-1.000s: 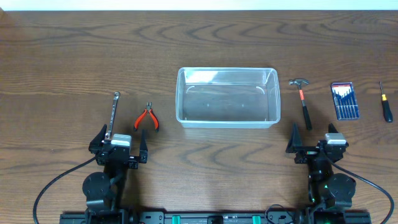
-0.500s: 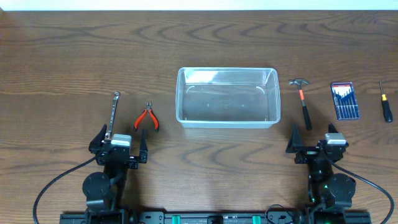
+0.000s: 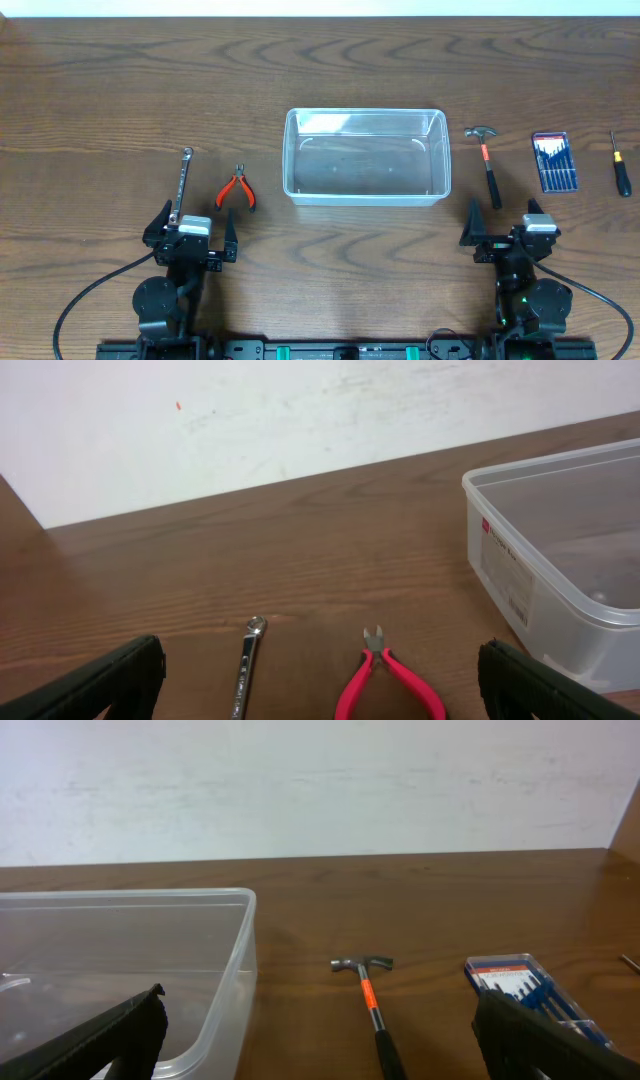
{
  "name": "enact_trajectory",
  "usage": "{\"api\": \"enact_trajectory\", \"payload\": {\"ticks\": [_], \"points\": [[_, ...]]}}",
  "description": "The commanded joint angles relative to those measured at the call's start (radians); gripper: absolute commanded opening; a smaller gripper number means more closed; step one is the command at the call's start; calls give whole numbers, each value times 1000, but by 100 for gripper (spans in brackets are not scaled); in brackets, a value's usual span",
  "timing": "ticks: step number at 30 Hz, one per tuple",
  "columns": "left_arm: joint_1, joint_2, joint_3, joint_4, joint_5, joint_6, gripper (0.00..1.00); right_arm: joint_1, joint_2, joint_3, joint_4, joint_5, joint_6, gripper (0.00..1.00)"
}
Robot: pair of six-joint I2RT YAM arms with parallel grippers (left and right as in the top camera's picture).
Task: Pack container
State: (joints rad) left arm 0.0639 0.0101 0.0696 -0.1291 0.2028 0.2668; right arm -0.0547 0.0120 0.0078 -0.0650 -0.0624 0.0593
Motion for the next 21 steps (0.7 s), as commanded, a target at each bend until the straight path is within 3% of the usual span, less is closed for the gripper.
{"api": "enact_trajectory", "payload": {"ticks": [1, 21], "points": [[4, -6, -29, -7, -5, 9, 98, 10, -7, -2, -5, 10, -12, 99], [4, -6, -29, -7, -5, 9, 98, 10, -7, -2, -5, 10, -12, 99]]}}
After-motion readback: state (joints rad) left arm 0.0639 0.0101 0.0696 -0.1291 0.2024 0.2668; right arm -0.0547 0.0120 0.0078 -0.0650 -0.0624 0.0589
